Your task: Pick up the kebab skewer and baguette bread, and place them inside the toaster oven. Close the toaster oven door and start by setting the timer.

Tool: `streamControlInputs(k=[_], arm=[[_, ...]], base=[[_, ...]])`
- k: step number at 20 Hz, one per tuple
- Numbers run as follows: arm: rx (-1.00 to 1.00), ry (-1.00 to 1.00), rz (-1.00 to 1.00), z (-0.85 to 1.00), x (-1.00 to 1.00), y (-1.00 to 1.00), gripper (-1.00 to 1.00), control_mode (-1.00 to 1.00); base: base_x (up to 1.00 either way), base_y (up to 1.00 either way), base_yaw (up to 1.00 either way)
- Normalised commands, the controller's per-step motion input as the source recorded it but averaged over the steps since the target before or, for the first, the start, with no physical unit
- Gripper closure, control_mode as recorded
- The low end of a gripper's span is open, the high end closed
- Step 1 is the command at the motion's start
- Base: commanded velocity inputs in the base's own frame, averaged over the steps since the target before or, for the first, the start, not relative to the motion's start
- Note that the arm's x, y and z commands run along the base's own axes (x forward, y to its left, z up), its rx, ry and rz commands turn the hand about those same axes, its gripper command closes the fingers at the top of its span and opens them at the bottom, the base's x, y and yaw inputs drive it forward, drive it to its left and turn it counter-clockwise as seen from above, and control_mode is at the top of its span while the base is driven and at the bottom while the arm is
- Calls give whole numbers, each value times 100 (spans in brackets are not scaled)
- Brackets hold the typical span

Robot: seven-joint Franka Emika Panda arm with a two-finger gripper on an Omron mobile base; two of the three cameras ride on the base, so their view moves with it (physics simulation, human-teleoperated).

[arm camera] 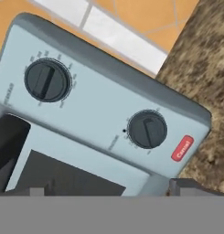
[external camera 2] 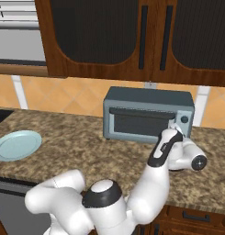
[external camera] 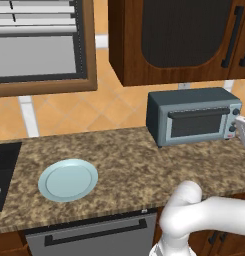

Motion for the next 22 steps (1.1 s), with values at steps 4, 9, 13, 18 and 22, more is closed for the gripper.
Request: streamControlInputs(k=[4, 9, 13, 18, 22], arm=[[2, 0, 0, -8, 21, -16, -100, -100], [1, 0, 0, -10, 25, -13, -100, -100], [1, 0, 0, -15, 25, -9, -100, -100], [1, 0, 0, -15, 19, -19, -100, -100], [0, 0, 0, -11, 11, -21, -100, -100]], base=[[0, 0, 0], [0, 0, 0], [0, 0, 0], [0, 0, 0], [0, 0, 0]])
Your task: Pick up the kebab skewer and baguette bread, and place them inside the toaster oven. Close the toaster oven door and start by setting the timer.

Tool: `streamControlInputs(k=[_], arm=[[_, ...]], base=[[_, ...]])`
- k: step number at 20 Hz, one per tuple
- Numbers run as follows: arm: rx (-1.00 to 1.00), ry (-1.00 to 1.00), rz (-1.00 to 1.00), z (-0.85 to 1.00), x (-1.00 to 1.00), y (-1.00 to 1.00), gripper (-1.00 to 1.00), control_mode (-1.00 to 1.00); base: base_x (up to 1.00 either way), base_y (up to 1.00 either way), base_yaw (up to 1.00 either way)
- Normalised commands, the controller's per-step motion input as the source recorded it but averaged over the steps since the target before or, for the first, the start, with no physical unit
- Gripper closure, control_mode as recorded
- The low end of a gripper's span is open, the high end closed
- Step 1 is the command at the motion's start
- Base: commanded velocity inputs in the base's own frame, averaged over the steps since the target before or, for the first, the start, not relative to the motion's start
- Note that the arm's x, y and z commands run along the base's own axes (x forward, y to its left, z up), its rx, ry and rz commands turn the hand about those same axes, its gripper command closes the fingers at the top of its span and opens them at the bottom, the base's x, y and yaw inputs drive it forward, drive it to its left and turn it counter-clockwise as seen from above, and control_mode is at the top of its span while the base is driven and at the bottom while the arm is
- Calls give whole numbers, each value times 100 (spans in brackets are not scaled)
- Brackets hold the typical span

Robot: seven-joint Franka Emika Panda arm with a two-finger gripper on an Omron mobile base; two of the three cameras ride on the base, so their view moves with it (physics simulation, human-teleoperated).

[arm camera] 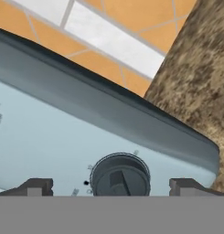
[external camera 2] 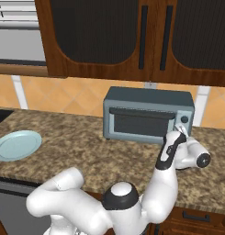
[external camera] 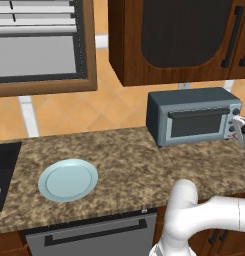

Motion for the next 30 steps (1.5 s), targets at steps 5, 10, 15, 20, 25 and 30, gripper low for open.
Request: streamControlInputs(k=[5, 10, 15, 20, 25, 30], arm=[[1, 0, 0, -10, 11, -8, -100, -100], [1, 0, 0, -11, 4, 0, -100, -100], [0, 0, 0, -13, 0, -2, -100, -100], [0, 0, 0, -14, 0, -4, -100, -100], [0, 0, -1, -12, 0, -7, -100, -100], [0, -1, -1, -9, 0, -10, -100, -100]], base=[[0, 0, 0], [0, 0, 0], [0, 0, 0], [0, 0, 0], [0, 0, 0], [0, 0, 0]])
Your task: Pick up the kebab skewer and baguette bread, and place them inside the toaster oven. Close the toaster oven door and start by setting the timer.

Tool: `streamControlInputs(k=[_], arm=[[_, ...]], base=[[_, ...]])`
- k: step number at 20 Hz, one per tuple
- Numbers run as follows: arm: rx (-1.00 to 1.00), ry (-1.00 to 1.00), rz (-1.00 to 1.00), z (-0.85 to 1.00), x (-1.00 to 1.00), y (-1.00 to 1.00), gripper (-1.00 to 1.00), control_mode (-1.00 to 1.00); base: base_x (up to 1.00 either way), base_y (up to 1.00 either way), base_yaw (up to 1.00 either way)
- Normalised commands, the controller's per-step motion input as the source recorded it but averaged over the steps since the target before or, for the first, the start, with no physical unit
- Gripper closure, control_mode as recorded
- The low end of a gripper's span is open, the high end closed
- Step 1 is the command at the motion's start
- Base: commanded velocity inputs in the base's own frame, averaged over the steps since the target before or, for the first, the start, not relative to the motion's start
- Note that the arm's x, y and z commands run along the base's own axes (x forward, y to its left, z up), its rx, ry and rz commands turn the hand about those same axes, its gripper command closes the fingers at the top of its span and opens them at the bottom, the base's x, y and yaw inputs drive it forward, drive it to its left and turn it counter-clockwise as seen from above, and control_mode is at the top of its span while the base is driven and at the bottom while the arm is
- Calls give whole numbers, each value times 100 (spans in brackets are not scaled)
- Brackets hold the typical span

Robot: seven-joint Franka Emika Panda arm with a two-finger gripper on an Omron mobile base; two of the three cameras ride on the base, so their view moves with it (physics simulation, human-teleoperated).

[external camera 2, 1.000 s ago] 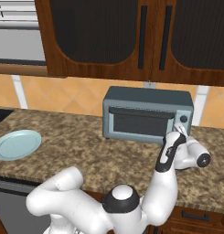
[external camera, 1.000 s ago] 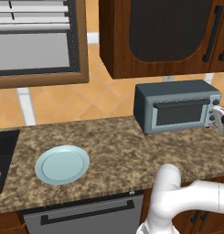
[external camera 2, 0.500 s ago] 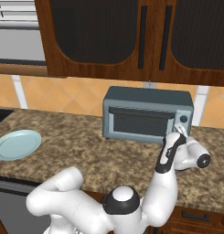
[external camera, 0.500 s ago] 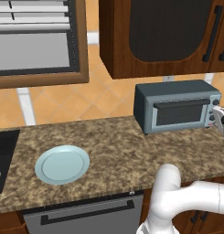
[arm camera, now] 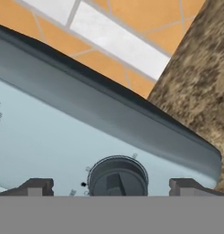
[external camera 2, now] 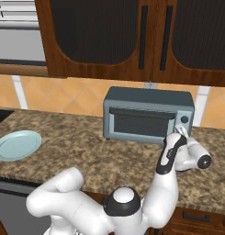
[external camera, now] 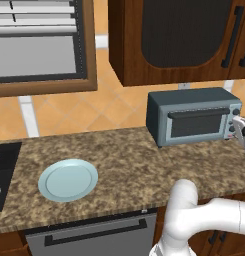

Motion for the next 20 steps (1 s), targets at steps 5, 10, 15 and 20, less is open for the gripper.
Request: streamControlInputs(k=[5, 10, 15, 20], arm=[[0, -3, -3, -4, 0, -17, -100, -100], [0, -3, -3, -8, -1, -7, -100, -100], [0, 0, -2, -6, 12, 0, -100, -100], [0, 0, -2, -4, 12, 6, 100, -100]], base=[[0, 0, 0], [0, 0, 0], [0, 0, 0], [0, 0, 0]])
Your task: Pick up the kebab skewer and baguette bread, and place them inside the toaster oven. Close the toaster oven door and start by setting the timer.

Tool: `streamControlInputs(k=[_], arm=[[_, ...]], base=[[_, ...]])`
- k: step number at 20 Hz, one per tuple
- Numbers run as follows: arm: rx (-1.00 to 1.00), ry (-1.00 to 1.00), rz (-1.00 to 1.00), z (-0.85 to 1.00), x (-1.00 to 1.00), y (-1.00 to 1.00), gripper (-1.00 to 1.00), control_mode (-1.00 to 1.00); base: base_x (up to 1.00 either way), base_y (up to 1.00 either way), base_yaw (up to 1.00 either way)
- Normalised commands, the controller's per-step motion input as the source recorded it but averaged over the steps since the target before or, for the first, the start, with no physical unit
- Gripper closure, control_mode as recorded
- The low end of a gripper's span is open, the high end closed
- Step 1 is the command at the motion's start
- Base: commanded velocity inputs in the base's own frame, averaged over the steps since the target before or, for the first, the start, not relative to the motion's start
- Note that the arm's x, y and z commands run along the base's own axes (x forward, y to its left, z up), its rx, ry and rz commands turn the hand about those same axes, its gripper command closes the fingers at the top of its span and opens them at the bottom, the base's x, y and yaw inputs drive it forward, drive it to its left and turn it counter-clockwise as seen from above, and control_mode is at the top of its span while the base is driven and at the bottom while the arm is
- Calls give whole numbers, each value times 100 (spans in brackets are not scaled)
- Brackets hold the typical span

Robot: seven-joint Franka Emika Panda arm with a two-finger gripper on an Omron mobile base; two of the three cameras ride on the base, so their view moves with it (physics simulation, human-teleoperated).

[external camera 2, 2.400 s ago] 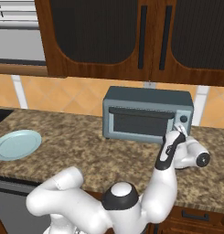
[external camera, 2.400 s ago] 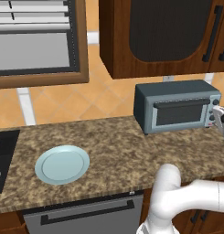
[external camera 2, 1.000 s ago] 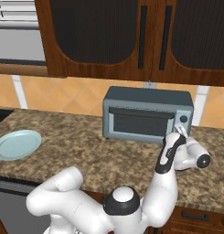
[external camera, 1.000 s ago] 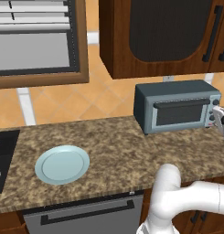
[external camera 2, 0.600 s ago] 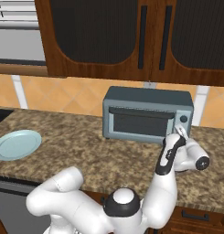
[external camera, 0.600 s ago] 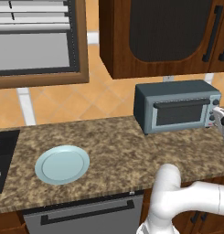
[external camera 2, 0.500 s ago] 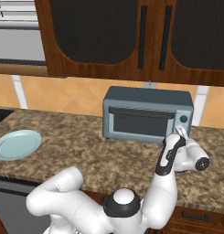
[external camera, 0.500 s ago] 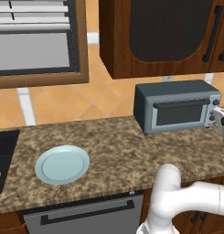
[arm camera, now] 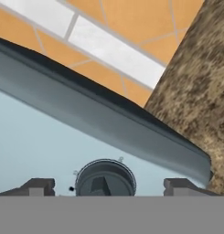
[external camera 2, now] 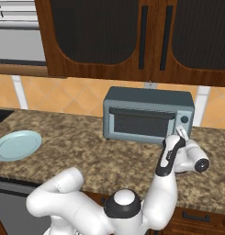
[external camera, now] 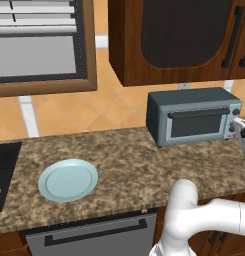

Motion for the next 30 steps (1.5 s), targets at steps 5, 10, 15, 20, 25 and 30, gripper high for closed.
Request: streamControlInputs(k=[5, 10, 15, 20, 25, 30], arm=[[1, -1, -1, 0, 10, 14, 100, -100], [5, 0, 0, 8, 0, 10, 100, -100], [7, 0, -2, 33, 0, 13, 100, -100], [6, 0, -2, 35, 0, 1, 100, -100], [2, 0, -3, 27, 0, 0, 100, -100], [12, 0, -5, 24, 0, 0, 100, -100]], base=[[0, 0, 0], [0, 0, 0], [0, 0, 0], [0, 0, 0], [0, 0, 0], [0, 0, 0]])
